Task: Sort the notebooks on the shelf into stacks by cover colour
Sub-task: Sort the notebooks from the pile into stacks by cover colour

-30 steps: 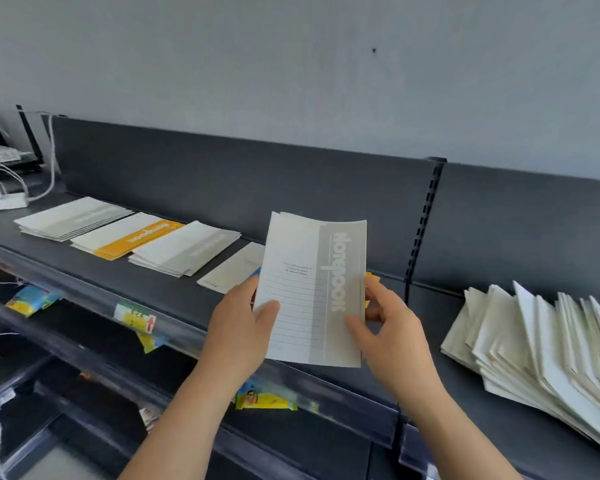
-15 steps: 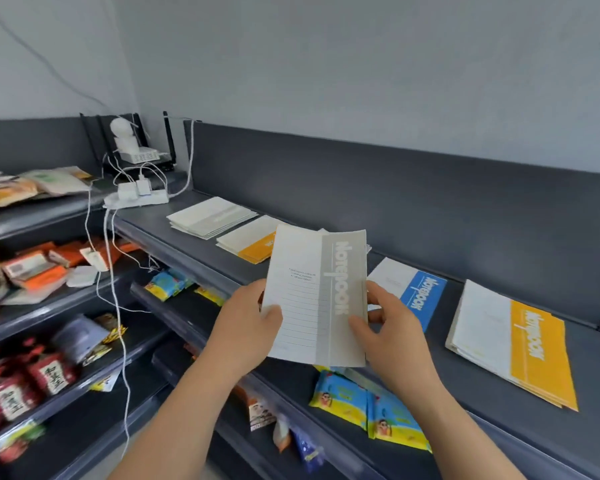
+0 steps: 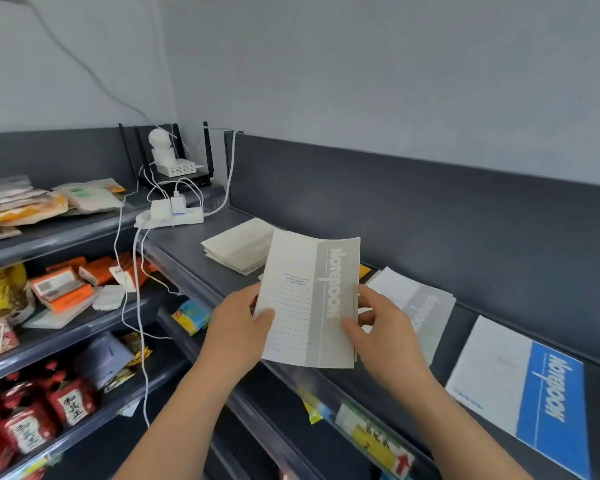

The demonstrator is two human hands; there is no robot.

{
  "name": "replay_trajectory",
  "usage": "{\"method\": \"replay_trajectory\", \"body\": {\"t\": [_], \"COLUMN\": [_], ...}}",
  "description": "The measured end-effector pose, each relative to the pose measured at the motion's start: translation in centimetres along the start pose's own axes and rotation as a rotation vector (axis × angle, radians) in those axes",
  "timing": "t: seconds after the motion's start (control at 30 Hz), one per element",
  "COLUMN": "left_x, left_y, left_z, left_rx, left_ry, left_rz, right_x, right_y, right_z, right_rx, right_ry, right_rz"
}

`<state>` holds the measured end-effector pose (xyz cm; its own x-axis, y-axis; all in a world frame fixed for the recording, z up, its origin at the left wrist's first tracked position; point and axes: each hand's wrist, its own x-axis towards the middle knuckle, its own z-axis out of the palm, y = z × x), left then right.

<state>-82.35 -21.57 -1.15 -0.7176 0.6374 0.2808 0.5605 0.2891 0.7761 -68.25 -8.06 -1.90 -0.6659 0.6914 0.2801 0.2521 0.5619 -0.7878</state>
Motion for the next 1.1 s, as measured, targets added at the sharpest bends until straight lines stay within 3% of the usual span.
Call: {"method": "replay_trajectory", "body": {"t": [0.47, 0.77, 1.1], "left_x": [12.9, 20.9, 31.0], "left_y": [-4.9, -11.8, -19.4], "left_z": [2.3, -2.5, -7.9], "left_rx": [-0.094, -0.089, -0.029], "left_ry": [-0.126, -0.147, -0.342], "left_rz": [0.042, 0.079, 0.177], "right_x": [10.9, 17.6, 22.8], "right_y": [1.1, -2.6, -5.9], "right_z": [2.8, 10.8, 20.9], "right_rx": [-0.163, -0.206, -0.195], "right_ry": [0.03, 0.058, 0.189], "right_rz": [0.073, 0.119, 0.279]}}
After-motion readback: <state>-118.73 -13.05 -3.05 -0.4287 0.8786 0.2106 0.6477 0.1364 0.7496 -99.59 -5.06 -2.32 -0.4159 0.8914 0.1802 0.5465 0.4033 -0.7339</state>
